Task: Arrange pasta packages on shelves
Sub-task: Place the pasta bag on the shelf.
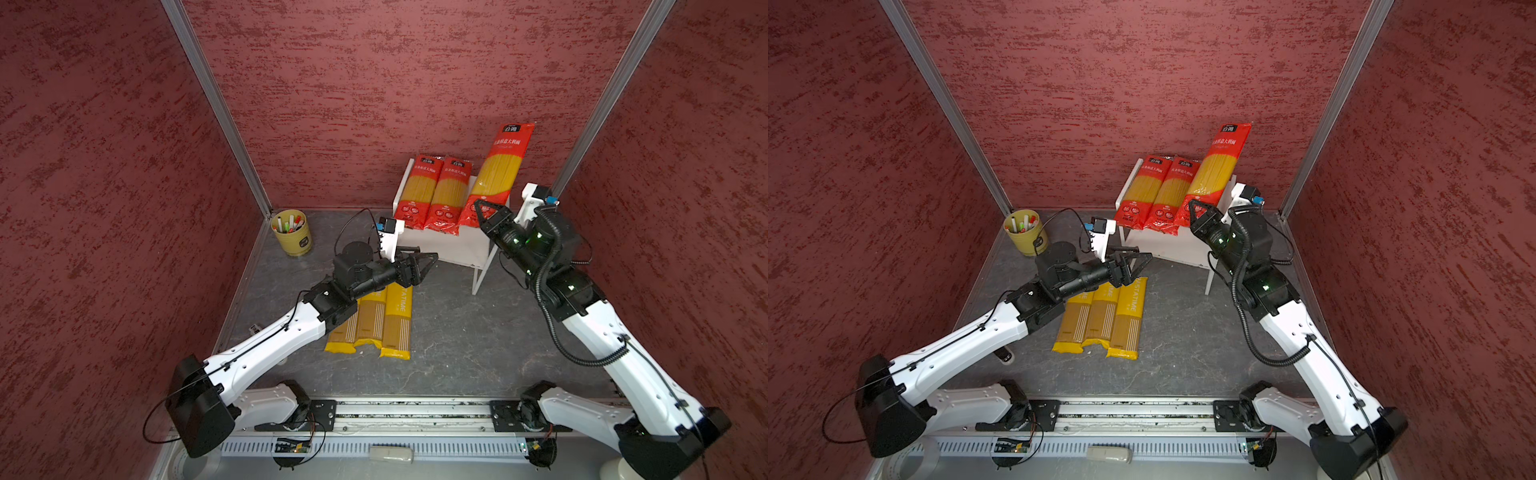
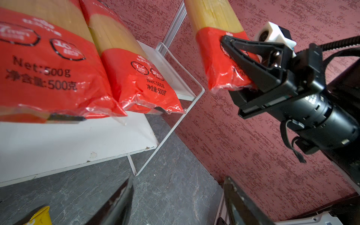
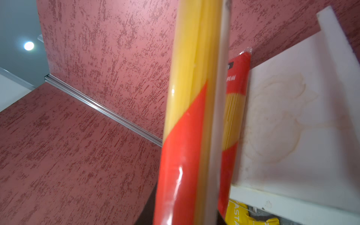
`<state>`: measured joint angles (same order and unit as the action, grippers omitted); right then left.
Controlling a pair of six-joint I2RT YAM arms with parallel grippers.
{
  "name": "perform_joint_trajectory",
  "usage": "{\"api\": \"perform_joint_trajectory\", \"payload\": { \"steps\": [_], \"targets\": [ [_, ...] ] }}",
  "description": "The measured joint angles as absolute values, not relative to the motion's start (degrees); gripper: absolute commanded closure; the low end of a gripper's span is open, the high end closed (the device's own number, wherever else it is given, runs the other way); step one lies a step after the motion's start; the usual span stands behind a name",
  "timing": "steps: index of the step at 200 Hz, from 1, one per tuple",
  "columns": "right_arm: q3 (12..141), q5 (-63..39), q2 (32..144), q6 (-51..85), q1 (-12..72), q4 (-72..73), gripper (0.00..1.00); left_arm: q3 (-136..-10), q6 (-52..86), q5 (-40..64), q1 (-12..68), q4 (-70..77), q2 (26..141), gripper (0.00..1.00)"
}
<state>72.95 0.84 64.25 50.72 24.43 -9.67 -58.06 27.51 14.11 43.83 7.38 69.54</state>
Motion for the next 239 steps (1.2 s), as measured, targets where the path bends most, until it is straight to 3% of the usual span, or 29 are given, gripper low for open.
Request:
{"api": "perform_joint_trajectory", "payload": {
  "steps": [59,102,149,185,239],
  "targets": [
    [70.52,-10.00,68.71,58.63,19.29,-10.28,0.88,-58.06,26.68,13.02,44.05,7.22,69.52,0.27],
    [67.81,-14.61,68.55,63.07,17.78,-7.33,0.63,-58.04,26.02,12.47,44.05,6.81,68.99,0.27],
    [65.04,-16.47,67.22,64.62,17.61,-3.75,0.45,-57.14,26.04,11.81,44.49,6.90,68.71,0.27],
    [62.00,-16.58,64.55,65.28,17.52,-2.87,0.41,-56.97,26.04,11.68,44.75,7.31,68.84,0.27],
    [58.04,-17.10,61.54,66.22,17.52,-1.87,0.43,-56.97,26.02,11.70,45.15,7.64,71.18,0.27]
  ]
}}
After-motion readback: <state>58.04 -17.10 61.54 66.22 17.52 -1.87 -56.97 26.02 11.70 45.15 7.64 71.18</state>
